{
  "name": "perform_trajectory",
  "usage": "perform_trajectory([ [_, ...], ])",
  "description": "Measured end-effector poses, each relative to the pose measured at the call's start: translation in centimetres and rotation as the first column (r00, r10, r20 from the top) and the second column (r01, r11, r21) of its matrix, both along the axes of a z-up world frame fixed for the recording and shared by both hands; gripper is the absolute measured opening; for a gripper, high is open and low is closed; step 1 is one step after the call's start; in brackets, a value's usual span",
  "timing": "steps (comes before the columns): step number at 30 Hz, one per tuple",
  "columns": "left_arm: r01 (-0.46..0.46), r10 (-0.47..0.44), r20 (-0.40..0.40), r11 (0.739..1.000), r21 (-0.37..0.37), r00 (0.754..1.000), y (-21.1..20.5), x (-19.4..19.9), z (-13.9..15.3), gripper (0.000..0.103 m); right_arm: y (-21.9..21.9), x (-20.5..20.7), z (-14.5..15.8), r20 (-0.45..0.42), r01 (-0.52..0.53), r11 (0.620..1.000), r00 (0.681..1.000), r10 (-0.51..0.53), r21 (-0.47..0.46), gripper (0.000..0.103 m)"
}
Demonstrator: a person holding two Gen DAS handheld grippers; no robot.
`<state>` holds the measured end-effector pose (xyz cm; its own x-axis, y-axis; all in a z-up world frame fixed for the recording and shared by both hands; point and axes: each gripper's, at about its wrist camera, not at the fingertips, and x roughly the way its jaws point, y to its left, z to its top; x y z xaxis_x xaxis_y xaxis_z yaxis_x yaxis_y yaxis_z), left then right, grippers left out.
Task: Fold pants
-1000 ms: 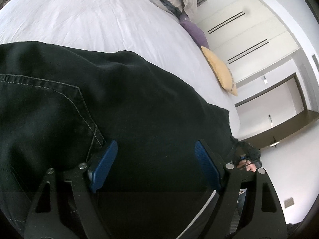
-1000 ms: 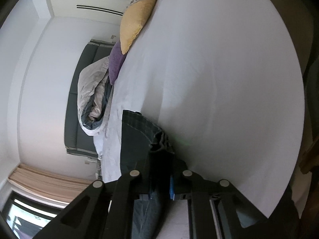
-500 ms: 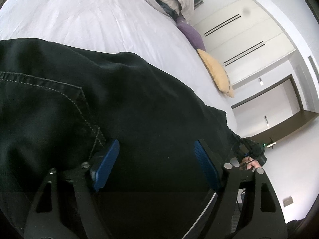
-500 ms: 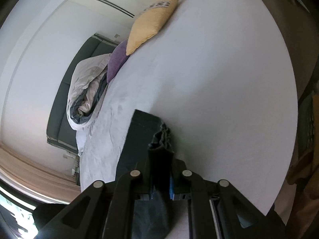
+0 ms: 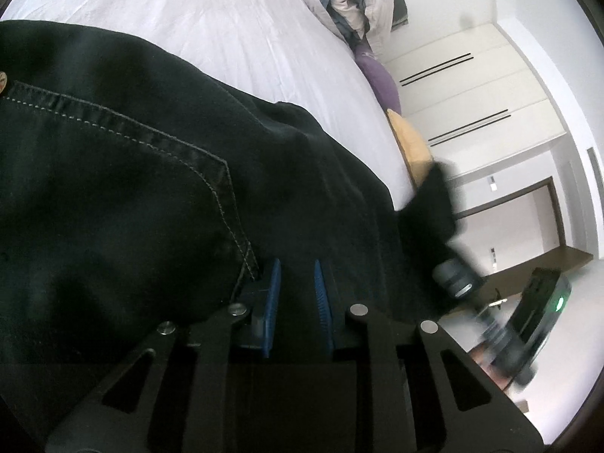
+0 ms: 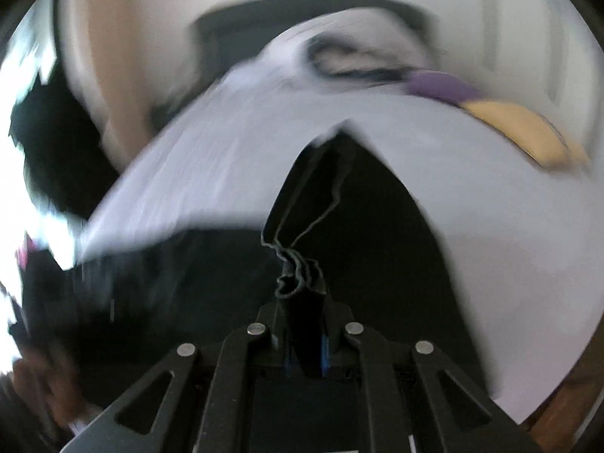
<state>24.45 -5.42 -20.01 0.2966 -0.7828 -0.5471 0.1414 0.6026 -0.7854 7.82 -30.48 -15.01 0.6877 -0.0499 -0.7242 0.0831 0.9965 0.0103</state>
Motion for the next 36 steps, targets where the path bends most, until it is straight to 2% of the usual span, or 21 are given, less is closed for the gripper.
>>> perform_trajectory([
  [2, 0.001, -0.001, 0.002, 1.000, 0.002, 1.000, 0.0, 0.1, -0.1, 0.019, 2.3, 1.2, -3.6, -0.103, -0.020, 0.999, 0.995, 0.016, -0.034, 0.012],
  [3, 0.004, -0.004, 0.000, 1.000, 0.000, 1.000, 0.1, 0.0, 0.0, 0.019, 2.5, 1.4, -4.5, -0.121, -0.006, 0.999, 0.993, 0.002, -0.034, 0.012],
  [5, 0.010, -0.010, -0.023, 1.000, 0.001, 1.000, 0.3, 0.2, 0.2, 0.020, 2.3, 1.3, -4.8, -0.106, 0.006, 1.000, 0.994, -0.008, -0.017, 0.012],
  [6, 0.006, -0.006, -0.033, 1.000, 0.010, 0.999, 0.4, 0.3, 0.5, 0.023, 2.2, 1.2, -4.6, -0.103, 0.000, 1.000, 0.995, -0.002, -0.019, 0.012],
  [8, 0.003, -0.003, -0.041, 1.000, -0.014, 0.999, 0.1, 0.5, 1.4, 0.050, 2.0, 0.9, -4.5, -0.091, -0.013, 0.999, 0.996, 0.010, -0.031, 0.012],
  [9, 0.007, -0.009, -0.036, 0.999, -0.041, 0.999, -0.3, 0.5, 1.9, 0.074, 1.9, 0.8, -4.6, -0.086, -0.014, 1.000, 0.996, 0.011, -0.026, 0.012],
  [10, 0.012, -0.013, -0.030, 0.999, -0.050, 0.999, -0.8, 0.6, 2.5, 0.093, 1.8, 0.5, -4.5, -0.075, -0.011, 1.000, 0.997, 0.010, -0.017, 0.012],
  [12, 0.026, -0.027, -0.024, 0.999, -0.024, 0.999, -2.0, 0.9, 3.4, 0.100, 2.1, 0.0, -4.2, -0.043, -0.023, 0.999, 0.999, 0.022, -0.023, 0.012],
  [13, 0.042, -0.043, -0.035, 0.999, -0.030, 0.998, -2.6, 1.2, 3.5, 0.100, 2.2, -0.2, -3.9, -0.031, -0.033, 0.999, 0.999, 0.032, -0.039, 0.012],
  [16, 0.055, -0.061, -0.131, 0.997, -0.047, 0.989, -3.9, 2.6, 2.2, 0.100, 3.4, -1.2, -3.0, 0.015, -0.063, 0.991, 0.998, 0.065, -0.116, 0.012],
  [20, 0.085, -0.088, -0.153, 0.996, -0.030, 0.984, -5.3, 3.7, 2.4, 0.100, 4.7, -2.6, -1.4, 0.076, -0.058, 0.978, 0.994, 0.074, -0.200, 0.012],
  [23, 0.088, -0.104, -0.186, 0.992, -0.091, 0.977, -5.8, 4.5, 2.4, 0.100, 5.8, -3.2, -0.6, 0.101, -0.066, 0.968, 0.991, 0.093, -0.242, 0.012],
  [29, 0.112, -0.136, -0.230, 0.987, -0.114, 0.964, -6.9, 5.6, 2.2, 0.100, 8.8, -3.6, 0.2, 0.108, -0.103, 0.938, 0.983, 0.146, -0.331, 0.012],
  [32, 0.110, -0.139, -0.235, 0.985, -0.133, 0.962, -7.0, 6.1, 2.3, 0.096, 10.2, -3.8, 0.0, 0.099, -0.135, 0.922, 0.978, 0.182, -0.362, 0.012],
  [33, 0.112, -0.142, -0.234, 0.984, -0.136, 0.962, -7.0, 6.2, 2.4, 0.086, 10.5, -3.7, -0.1, 0.096, -0.144, 0.920, 0.977, 0.191, -0.365, 0.012],
  [34, 0.120, -0.150, -0.232, 0.983, -0.138, 0.961, -7.0, 6.3, 2.6, 0.069, 10.8, -3.8, -0.1, 0.093, -0.152, 0.918, 0.976, 0.198, -0.368, 0.012],
  [35, 0.131, -0.161, -0.235, 0.982, -0.137, 0.958, -7.0, 6.5, 2.6, 0.059, 11.2, -3.8, -0.1, 0.090, -0.161, 0.914, 0.974, 0.208, -0.372, 0.012],
  [36, 0.139, -0.168, -0.238, 0.981, -0.133, 0.957, -7.0, 6.5, 2.6, 0.042, 11.5, -3.9, 0.0, 0.089, -0.166, 0.912, 0.973, 0.214, -0.375, 0.012],
])
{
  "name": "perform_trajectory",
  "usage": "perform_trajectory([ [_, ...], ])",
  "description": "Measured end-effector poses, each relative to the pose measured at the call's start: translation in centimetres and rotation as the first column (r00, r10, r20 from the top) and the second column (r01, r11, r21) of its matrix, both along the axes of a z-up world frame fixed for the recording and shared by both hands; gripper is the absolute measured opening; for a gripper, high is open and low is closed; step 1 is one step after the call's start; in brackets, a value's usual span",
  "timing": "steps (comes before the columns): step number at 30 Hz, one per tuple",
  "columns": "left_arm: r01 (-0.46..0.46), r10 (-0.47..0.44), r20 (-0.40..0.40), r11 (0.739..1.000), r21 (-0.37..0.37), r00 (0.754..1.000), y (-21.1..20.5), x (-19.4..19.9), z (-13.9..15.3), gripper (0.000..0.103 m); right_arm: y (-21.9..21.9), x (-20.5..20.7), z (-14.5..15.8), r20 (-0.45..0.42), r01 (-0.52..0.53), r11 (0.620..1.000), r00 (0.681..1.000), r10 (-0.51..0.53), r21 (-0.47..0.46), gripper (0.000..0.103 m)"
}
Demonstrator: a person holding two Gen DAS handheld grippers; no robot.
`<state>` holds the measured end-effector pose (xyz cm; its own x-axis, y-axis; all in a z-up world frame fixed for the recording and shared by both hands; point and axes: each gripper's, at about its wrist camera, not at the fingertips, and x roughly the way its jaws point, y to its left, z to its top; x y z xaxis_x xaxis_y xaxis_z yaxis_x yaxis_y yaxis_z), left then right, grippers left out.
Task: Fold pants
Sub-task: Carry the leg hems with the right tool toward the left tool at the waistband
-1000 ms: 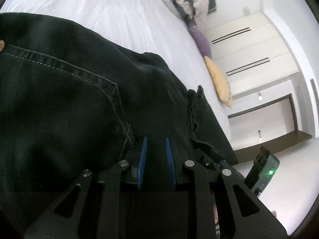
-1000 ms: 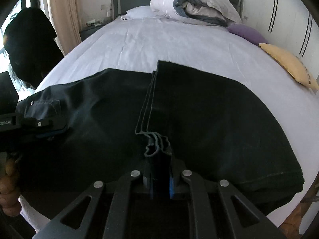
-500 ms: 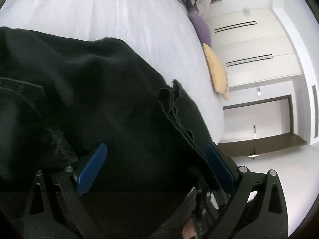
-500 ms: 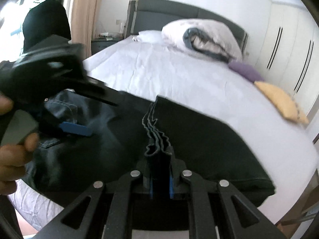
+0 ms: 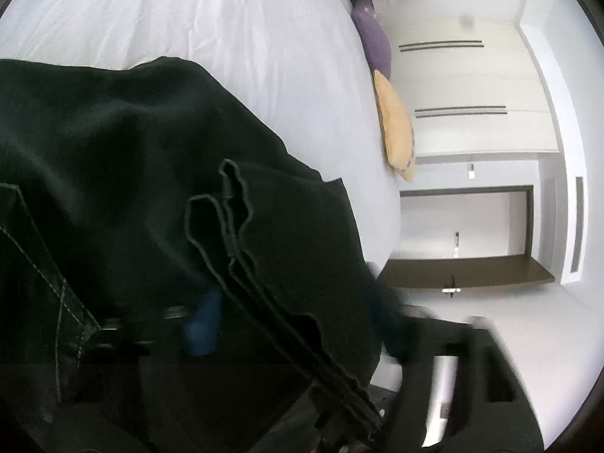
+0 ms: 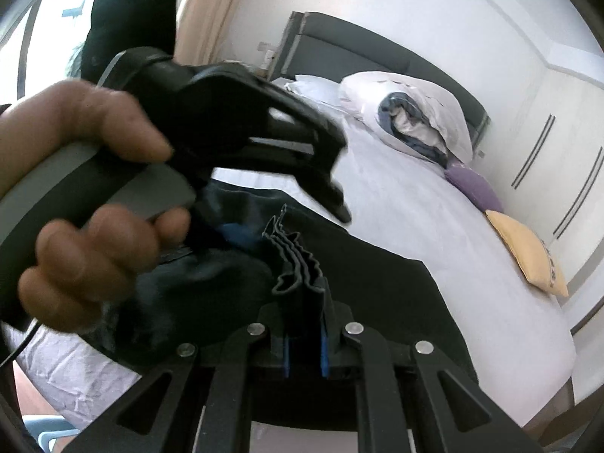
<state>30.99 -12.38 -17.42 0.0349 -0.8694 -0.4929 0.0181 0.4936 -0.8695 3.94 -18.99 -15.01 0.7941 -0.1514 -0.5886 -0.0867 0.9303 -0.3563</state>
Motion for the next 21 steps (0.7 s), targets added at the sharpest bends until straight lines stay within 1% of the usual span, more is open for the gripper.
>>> perform_trajectory([
  [1, 0.007, -0.007, 0.004, 1.000, 0.012, 1.000, 0.1, 0.1, 0.1, 0.028, 0.3, 0.0, 0.1, 0.000, -0.006, 1.000, 1.000, 0.006, -0.004, 0.012],
  [2, 0.012, -0.012, 0.013, 0.999, 0.035, 1.000, 0.3, 0.2, 0.2, 0.026, 0.6, 0.0, 0.2, 0.000, -0.012, 1.000, 1.000, 0.012, -0.009, 0.012],
  [4, 0.009, -0.010, 0.029, 0.999, 0.052, 1.000, 1.2, 0.1, 0.6, 0.014, 1.2, 0.1, 0.3, -0.001, -0.028, 0.999, 1.000, 0.028, -0.016, 0.012],
  [6, 0.007, -0.010, 0.049, 0.997, 0.077, 0.999, 2.9, -0.1, 0.8, 0.008, 1.9, 0.1, 0.3, -0.010, -0.047, 0.999, 0.999, 0.046, -0.025, 0.012],
  [11, 0.018, -0.031, 0.106, 0.992, 0.125, 0.994, 5.6, -0.3, 1.8, 0.006, 4.4, 0.2, 0.0, -0.032, -0.104, 0.994, 0.994, 0.103, -0.045, 0.012],
  [13, 0.017, -0.035, 0.115, 0.989, 0.148, 0.993, 6.3, -0.4, 1.8, 0.006, 5.3, 0.3, -0.2, -0.043, -0.129, 0.990, 0.991, 0.126, -0.055, 0.012],
  [16, 0.012, -0.036, 0.124, 0.983, 0.185, 0.992, 7.2, -0.8, 1.3, 0.006, 6.6, 0.3, -0.8, -0.068, -0.158, 0.985, 0.986, 0.154, -0.069, 0.012],
  [18, 0.008, -0.033, 0.117, 0.979, 0.203, 0.993, 7.3, -1.0, 0.6, 0.006, 7.0, 0.6, -1.5, -0.089, -0.170, 0.983, 0.982, 0.164, -0.072, 0.012],
  [21, 0.007, -0.034, 0.107, 0.969, 0.249, 0.994, 7.5, -0.8, -1.0, 0.009, 7.4, 1.4, -3.3, -0.150, -0.174, 0.984, 0.975, 0.166, -0.044, 0.013],
])
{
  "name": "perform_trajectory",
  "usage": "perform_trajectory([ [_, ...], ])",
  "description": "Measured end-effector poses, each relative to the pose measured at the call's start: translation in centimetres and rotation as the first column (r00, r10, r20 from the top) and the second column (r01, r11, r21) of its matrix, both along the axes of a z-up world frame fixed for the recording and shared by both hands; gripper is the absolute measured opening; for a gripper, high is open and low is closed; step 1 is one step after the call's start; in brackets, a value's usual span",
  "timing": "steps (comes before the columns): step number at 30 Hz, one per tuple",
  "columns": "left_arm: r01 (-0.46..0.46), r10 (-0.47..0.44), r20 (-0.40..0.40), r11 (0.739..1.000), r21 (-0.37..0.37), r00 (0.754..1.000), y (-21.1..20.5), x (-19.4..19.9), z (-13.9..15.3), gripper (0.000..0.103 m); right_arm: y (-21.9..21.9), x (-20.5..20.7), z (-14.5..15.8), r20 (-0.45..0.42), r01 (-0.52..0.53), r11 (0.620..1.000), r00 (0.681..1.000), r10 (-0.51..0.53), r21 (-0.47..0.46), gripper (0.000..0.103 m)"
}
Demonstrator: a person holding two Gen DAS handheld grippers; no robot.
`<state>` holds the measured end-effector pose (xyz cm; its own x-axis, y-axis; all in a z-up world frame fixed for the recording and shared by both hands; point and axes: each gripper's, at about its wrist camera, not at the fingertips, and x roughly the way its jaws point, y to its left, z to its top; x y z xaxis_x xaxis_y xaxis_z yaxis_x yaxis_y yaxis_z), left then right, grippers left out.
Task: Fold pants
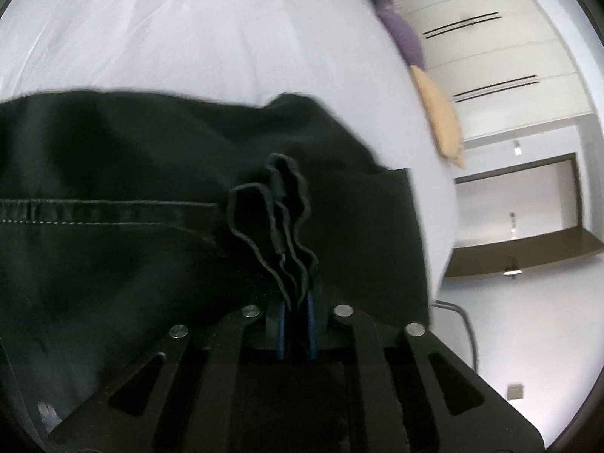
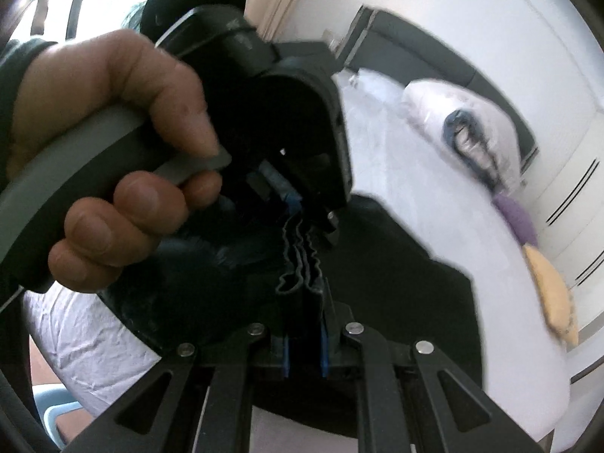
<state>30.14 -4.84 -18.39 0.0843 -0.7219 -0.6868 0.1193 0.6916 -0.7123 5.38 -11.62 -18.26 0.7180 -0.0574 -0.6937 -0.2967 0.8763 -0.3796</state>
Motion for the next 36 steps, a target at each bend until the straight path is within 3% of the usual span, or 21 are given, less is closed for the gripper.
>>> perform_trajectory([
  [3, -0.001, 0.001, -0.009, 1.000, -0.016, 1.000, 0.5, 0.3, -0.7, 0.009, -0.2, 0.8, -1.8, -0.064, 0.018, 0.999, 0.998, -0.016, 0.031, 0.015],
  [5, 0.003, -0.003, 0.015, 1.000, 0.026, 1.000, 1.0, 0.4, 0.0, 0.012, -0.6, 1.0, -1.5, -0.073, 0.024, 0.998, 0.997, -0.019, 0.067, 0.019],
  [7, -0.017, 0.013, 0.053, 0.997, 0.079, 0.999, 1.8, 0.4, 1.2, 0.020, -1.6, 1.3, -0.7, -0.106, 0.029, 0.990, 0.994, -0.015, 0.135, 0.043],
  [8, -0.040, 0.030, 0.083, 0.992, 0.121, 0.996, 2.5, 0.4, 2.1, 0.021, -2.6, 1.5, 0.1, -0.131, 0.036, 0.977, 0.991, -0.009, 0.208, 0.062],
  [10, -0.094, 0.072, 0.128, 0.980, 0.176, 0.989, 4.1, 0.2, 3.8, 0.021, -4.3, 1.2, 1.6, -0.151, 0.032, 0.945, 0.988, 0.018, 0.326, 0.067],
  [12, -0.118, 0.086, 0.174, 0.976, 0.183, 0.981, 4.8, -0.3, 5.4, 0.021, -7.3, 1.0, 3.7, -0.152, 0.015, 0.891, 0.986, 0.060, 0.454, 0.067],
  [17, -0.035, 0.009, 0.240, 0.994, 0.105, 0.971, 1.3, -3.2, 7.4, 0.021, -19.8, 4.7, 6.8, -0.173, 0.079, 0.668, 0.982, 0.077, 0.740, 0.067],
  [20, 0.034, -0.055, 0.216, 0.995, 0.098, 0.975, -2.0, -4.6, 5.7, 0.021, -25.9, 8.5, 5.8, -0.213, 0.116, 0.513, 0.968, 0.134, 0.851, 0.067],
  [24, 0.067, -0.091, 0.170, 0.988, 0.140, 0.981, -3.3, -5.3, 2.4, 0.021, -30.5, 14.4, 2.6, -0.285, 0.208, 0.397, 0.947, 0.147, 0.894, 0.067],
  [26, 0.046, -0.060, 0.163, 0.995, 0.087, 0.985, -2.6, -5.1, 1.7, 0.021, -31.4, 16.5, -0.8, -0.377, 0.300, 0.383, 0.915, 0.143, 0.874, 0.067],
  [28, 0.036, -0.045, 0.159, 0.998, 0.060, 0.986, -1.8, -5.0, 1.4, 0.021, -31.8, 17.1, -3.1, -0.427, 0.352, 0.374, 0.893, 0.141, 0.858, 0.060],
  [32, 0.027, -0.034, 0.197, 0.999, 0.037, 0.980, -0.4, -5.5, 0.8, 0.021, -32.1, 14.8, -3.9, -0.403, 0.335, 0.312, 0.896, 0.186, 0.889, 0.056],
  [36, 0.018, -0.030, 0.246, 0.999, 0.050, 0.969, -0.4, -6.8, 1.1, 0.021, -30.1, 10.3, -3.6, -0.421, 0.310, 0.372, 0.867, 0.267, 0.875, 0.056],
])
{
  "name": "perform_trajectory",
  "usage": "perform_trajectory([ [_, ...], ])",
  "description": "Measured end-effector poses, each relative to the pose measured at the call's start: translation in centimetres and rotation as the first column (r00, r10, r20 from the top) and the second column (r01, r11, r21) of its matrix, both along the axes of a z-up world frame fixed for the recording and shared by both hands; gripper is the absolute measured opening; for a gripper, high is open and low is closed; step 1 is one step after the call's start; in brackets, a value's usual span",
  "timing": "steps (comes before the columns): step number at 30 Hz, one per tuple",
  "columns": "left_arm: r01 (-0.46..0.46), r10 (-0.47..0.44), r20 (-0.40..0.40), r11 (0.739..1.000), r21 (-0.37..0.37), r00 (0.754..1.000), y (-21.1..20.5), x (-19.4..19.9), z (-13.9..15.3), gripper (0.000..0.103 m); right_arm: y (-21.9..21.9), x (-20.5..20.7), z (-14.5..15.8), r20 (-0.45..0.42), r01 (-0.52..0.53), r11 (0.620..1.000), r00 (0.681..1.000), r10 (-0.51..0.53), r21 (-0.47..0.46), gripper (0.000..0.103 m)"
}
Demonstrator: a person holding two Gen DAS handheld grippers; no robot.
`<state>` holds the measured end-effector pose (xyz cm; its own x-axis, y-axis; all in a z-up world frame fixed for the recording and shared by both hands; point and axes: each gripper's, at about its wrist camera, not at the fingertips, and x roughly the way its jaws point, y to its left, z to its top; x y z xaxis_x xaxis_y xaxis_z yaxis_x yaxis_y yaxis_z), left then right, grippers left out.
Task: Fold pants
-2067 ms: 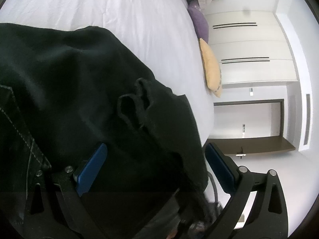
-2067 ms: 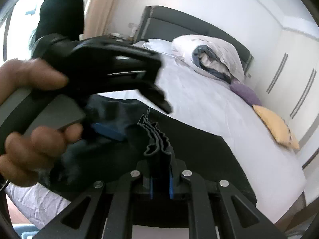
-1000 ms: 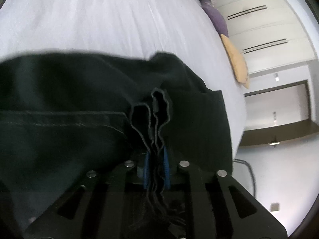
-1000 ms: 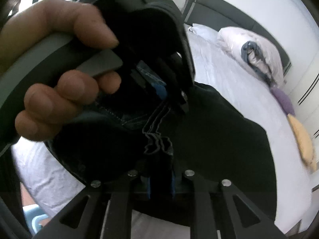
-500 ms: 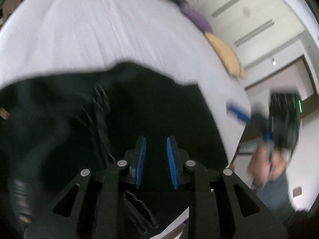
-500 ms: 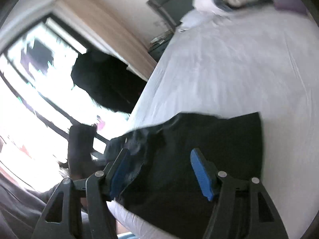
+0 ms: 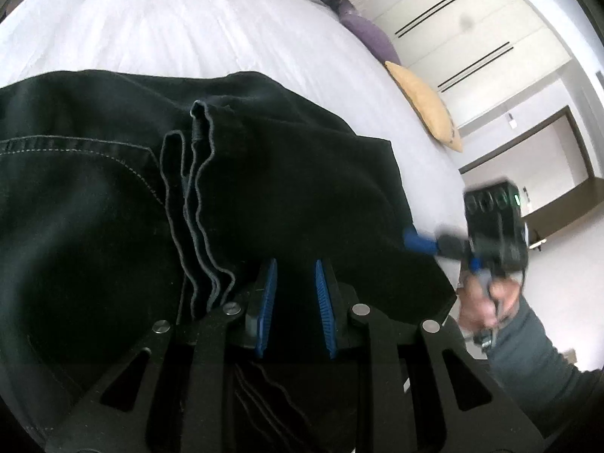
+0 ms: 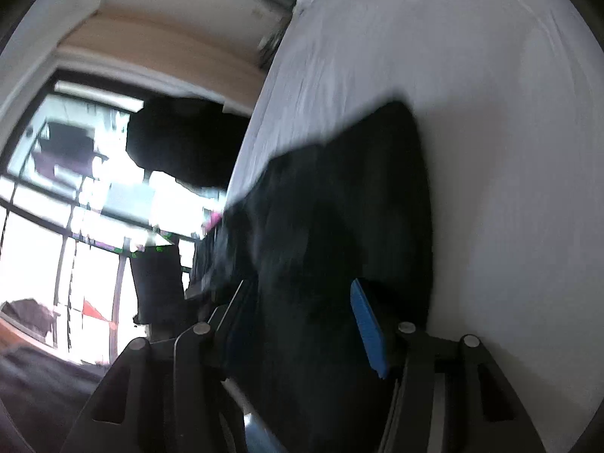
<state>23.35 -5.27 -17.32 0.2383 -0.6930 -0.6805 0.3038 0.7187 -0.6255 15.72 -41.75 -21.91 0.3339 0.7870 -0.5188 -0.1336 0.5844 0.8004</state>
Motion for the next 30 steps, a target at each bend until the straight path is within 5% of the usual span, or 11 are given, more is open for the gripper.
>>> perform_trajectory([
  [6, -0.131, 0.128, 0.055, 0.990, 0.045, 0.990, 3.1, -3.8, 2.9, 0.024, 1.6, -6.3, 2.7, 0.048, -0.004, 1.000, 0.999, 0.004, -0.001, 0.059],
  [8, -0.219, 0.217, 0.069, 0.975, 0.030, 0.974, 5.7, -5.6, 4.2, 0.062, 1.7, -7.8, 4.1, 0.096, 0.047, 0.998, 0.994, -0.049, 0.029, 0.063],
  [9, -0.291, 0.291, 0.082, 0.957, -0.010, 0.953, 7.7, -7.2, 4.9, 0.091, 1.8, -8.1, 4.5, 0.114, 0.067, 0.997, 0.991, -0.072, 0.043, 0.063],
  [10, -0.340, 0.342, 0.097, 0.940, -0.038, 0.935, 9.2, -8.3, 5.4, 0.098, 2.1, -8.3, 5.1, 0.135, 0.093, 0.994, 0.986, -0.101, 0.062, 0.063],
  [14, -0.497, 0.503, 0.068, 0.863, -0.093, 0.861, 15.6, -12.2, 6.4, 0.098, 3.0, -7.3, 6.6, 0.178, 0.156, 0.980, 0.968, -0.177, 0.125, 0.063],
  [22, -0.747, 0.734, -0.150, 0.627, -0.222, 0.662, 25.1, -15.9, 4.2, 0.098, 5.9, -4.1, 7.8, 0.172, 0.232, 0.939, 0.945, -0.279, 0.253, 0.063],
  [25, -0.774, 0.744, -0.218, 0.588, -0.232, 0.631, 28.5, -16.9, 2.8, 0.098, 7.7, -4.1, 8.2, 0.176, 0.215, 0.937, 0.947, -0.269, 0.276, 0.063],
  [30, -0.822, 0.739, -0.362, 0.529, -0.211, 0.568, 28.5, -17.0, -1.2, 0.098, 8.9, -3.7, 7.6, 0.139, 0.213, 0.944, 0.957, -0.253, 0.252, 0.063],
])
